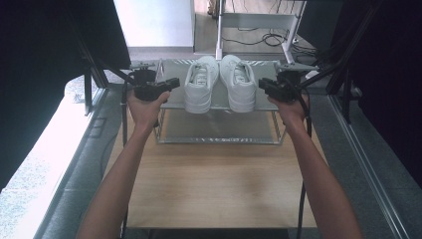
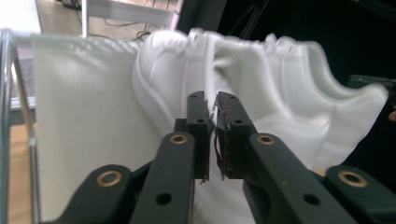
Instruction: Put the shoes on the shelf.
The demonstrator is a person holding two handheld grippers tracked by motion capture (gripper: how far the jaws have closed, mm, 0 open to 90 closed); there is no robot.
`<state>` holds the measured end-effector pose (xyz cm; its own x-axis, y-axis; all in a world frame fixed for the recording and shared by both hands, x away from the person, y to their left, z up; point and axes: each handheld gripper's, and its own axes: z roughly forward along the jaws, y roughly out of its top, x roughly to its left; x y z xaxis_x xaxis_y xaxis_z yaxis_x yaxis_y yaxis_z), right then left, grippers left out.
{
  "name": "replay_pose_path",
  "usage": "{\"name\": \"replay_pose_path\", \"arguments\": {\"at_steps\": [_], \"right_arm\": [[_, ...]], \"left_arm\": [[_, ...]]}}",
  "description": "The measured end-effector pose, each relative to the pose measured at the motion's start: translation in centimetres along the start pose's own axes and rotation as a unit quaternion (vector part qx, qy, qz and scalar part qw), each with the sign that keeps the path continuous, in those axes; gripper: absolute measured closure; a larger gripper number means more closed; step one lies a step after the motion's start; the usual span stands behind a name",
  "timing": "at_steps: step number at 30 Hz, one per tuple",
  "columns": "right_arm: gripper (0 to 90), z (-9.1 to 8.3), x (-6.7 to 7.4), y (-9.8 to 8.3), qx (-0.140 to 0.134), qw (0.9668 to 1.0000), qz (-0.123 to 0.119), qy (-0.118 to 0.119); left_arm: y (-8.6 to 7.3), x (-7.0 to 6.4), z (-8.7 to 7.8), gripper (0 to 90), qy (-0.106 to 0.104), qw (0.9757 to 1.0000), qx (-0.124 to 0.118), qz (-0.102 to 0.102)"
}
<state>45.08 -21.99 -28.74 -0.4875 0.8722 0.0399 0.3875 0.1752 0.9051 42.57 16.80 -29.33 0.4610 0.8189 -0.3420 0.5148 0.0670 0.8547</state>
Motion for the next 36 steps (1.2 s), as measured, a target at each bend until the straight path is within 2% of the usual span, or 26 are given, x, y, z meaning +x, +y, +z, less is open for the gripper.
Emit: {"name": "replay_pose_path", "arguments": {"at_steps": [5,12,14,20,23,31,33,34,36], "right_arm": [[82.7,0.7,0.1,-1.9,0.019,0.9997,-0.009,0.011],[86.4,1.2,0.3,-2.7,0.027,0.9995,-0.015,0.010],[87.1,1.2,0.4,-2.8,0.028,0.9994,-0.018,0.009],[89.9,1.3,0.8,-3.0,0.027,0.9993,-0.025,0.005],[90.0,1.3,1.2,-2.9,0.024,0.9993,-0.028,0.000],[90.0,1.6,2.8,-2.9,0.018,0.9988,-0.038,0.026],[90.0,1.8,3.3,-2.9,0.021,0.9986,-0.042,0.024],[90.0,1.8,3.4,-3.0,0.022,0.9984,-0.049,0.015],[90.0,1.7,3.2,-3.0,0.022,0.9986,-0.040,0.026]], "left_arm": [[-1.9,0.5,0.2,89.6,-0.014,0.9997,0.016,-0.008],[-3.3,0.6,1.4,89.9,-0.031,0.9989,0.035,-0.007],[-3.4,0.5,1.6,89.9,-0.031,0.9990,0.033,-0.005],[-3.5,0.7,1.6,90.0,-0.040,0.9986,0.028,-0.021],[-3.5,0.4,1.7,90.0,-0.041,0.9986,0.025,-0.021],[-3.8,-1.0,2.9,90.0,-0.070,0.9967,0.027,-0.031],[-3.9,-1.5,3.2,90.0,-0.057,0.9978,0.028,-0.016],[-3.9,-1.5,3.1,90.0,-0.060,0.9976,0.028,-0.019],[-4.0,-1.2,3.0,89.5,-0.066,0.9971,0.030,-0.025]]}}
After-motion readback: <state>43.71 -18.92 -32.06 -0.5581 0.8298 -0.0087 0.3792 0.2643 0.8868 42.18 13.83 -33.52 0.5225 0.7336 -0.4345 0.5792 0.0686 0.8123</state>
